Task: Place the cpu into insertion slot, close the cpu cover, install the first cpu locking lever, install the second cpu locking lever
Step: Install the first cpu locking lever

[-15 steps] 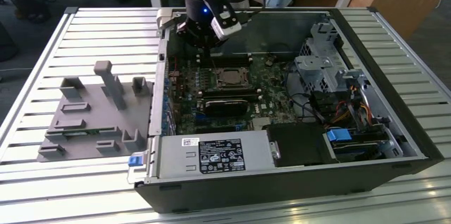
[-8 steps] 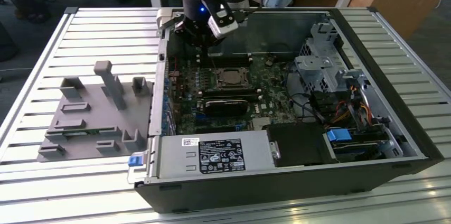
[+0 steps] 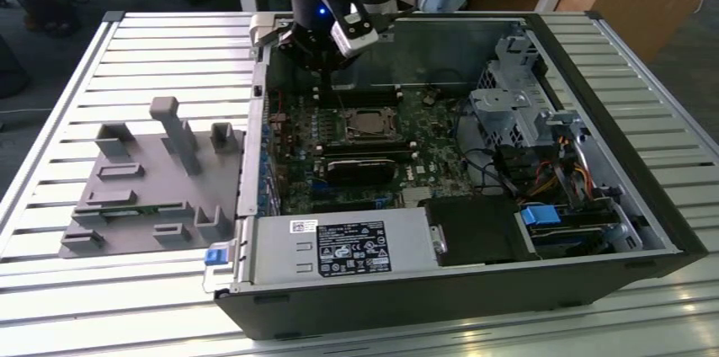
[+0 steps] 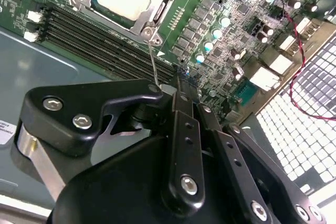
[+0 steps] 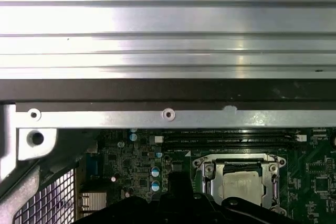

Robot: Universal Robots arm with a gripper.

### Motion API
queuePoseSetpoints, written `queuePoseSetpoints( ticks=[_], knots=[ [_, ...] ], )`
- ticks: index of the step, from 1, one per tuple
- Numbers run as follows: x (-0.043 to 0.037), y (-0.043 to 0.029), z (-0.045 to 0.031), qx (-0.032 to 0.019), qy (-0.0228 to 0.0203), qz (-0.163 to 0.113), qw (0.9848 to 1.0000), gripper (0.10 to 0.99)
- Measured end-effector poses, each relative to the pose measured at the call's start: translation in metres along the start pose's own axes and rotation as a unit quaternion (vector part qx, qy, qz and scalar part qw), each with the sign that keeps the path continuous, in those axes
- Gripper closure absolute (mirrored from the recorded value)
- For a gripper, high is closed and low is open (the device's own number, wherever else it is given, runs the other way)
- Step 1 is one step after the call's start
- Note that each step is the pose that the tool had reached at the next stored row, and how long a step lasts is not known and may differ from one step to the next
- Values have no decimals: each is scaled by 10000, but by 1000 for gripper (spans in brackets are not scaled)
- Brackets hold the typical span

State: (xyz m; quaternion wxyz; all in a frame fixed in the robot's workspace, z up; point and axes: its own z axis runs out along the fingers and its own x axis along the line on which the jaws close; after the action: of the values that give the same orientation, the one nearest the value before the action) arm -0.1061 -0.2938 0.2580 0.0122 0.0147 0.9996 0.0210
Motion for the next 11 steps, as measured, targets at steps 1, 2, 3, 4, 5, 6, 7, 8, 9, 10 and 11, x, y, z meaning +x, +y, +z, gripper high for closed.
queuePoseSetpoints(
  ticks=[1,2,3,4,5,6,7,8,9,10,11],
  knots=[
    [-7,3,0,0,0,0,10000,980],
    [-15,5,1,0,0,1,10000,980],
    [-26,7,1,0,0,1,10000,980],
    [-41,10,2,0,0,1,10000,980],
    [-58,13,3,0,0,1,10000,980],
    [-78,16,4,0,0,1,10000,980],
    [-102,19,5,0,0,1,10000,980],
    [-128,21,7,0,0,1,10000,980],
    [-157,23,9,0,0,1,10000,980],
    [-191,26,11,0,0,1,10000,980],
    [-232,30,15,0,0,1,10000,980]
  ],
)
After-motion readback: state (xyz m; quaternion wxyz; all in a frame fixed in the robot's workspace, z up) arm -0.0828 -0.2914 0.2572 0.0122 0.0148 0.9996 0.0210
